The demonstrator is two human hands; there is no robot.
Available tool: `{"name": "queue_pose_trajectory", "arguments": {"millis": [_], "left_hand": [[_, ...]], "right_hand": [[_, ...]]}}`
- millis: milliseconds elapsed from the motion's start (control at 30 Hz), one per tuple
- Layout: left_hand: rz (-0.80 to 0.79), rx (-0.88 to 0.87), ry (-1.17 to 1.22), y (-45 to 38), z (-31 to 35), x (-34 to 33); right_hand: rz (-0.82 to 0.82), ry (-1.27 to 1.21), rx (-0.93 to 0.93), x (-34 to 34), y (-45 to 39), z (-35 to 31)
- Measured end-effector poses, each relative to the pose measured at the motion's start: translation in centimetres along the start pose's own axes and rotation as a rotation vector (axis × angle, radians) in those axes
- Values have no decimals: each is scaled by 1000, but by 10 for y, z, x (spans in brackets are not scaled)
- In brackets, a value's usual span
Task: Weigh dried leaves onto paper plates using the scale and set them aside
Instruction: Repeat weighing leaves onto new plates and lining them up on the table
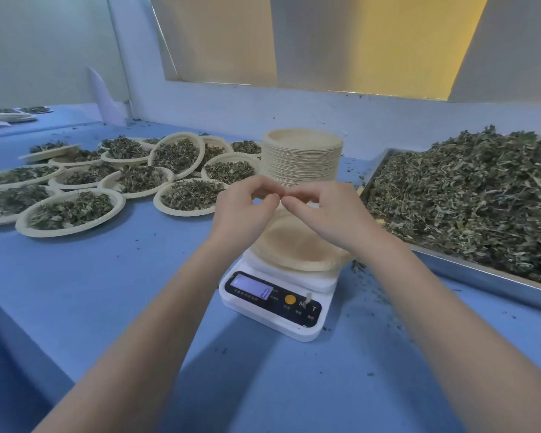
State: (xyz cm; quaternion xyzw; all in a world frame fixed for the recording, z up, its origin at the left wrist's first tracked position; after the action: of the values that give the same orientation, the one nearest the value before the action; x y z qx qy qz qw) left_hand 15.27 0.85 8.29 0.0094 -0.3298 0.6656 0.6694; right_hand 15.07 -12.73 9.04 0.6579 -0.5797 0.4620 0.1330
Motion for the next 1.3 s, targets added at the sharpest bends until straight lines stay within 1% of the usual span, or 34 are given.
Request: {"name": "queue_pose_trajectory", "arguments": {"millis": [100,233,300,433,500,633,733,800,867,967,1100,1200,1267,1300], "left_hand": [[17,2,20,-5,-5,-4],[-19,15,7,-13,-8,-13],[-36,4,-34,-16,-4,-18],[-52,-87,-157,-21,26,-41],[-109,-103,-203,-24,42,-66],[-255,-80,-284,-29,72,-128],[-419,-78,-356,-28,92,-179],[-525,-55,-402,-25,96,-211],[-604,43,-484,-25,92,-235],[-636,182,-629,-30,80,-258],[-668,270,-754,-45,60,-273],[-737,252,-716,-50,60,-284],[-810,211,-597,-50,66,-293],[-846,197,-513,-49,69,-297]], "right_hand": [[10,-10,2,0,-5,5],[-9,16,-7,0,-8,12],[-3,21,-20,4,-7,16],[20,56,-93,27,-2,27],[29,88,-150,43,5,41],[44,194,-273,85,27,77],[43,249,-380,114,53,115],[4,265,-454,128,69,143],[-39,285,-523,139,82,167],[-103,371,-622,150,92,201],[-208,403,-682,144,87,229],[-336,484,-731,126,80,243],[-422,495,-708,115,77,242],[-450,458,-678,112,77,238]]}}
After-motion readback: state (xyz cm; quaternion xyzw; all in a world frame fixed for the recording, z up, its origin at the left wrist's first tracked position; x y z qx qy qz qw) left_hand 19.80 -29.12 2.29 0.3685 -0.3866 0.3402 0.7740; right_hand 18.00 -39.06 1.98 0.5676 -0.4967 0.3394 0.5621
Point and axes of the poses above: each hand's wrist, its own y-axis away from the middle knuckle, its own x-axis out of the back of the hand, z = x × y, the point moved 7 cm from there along -y, towards the middle knuckle, and after that the axes turned 6 degrees about -z, right-handed, at the moved point
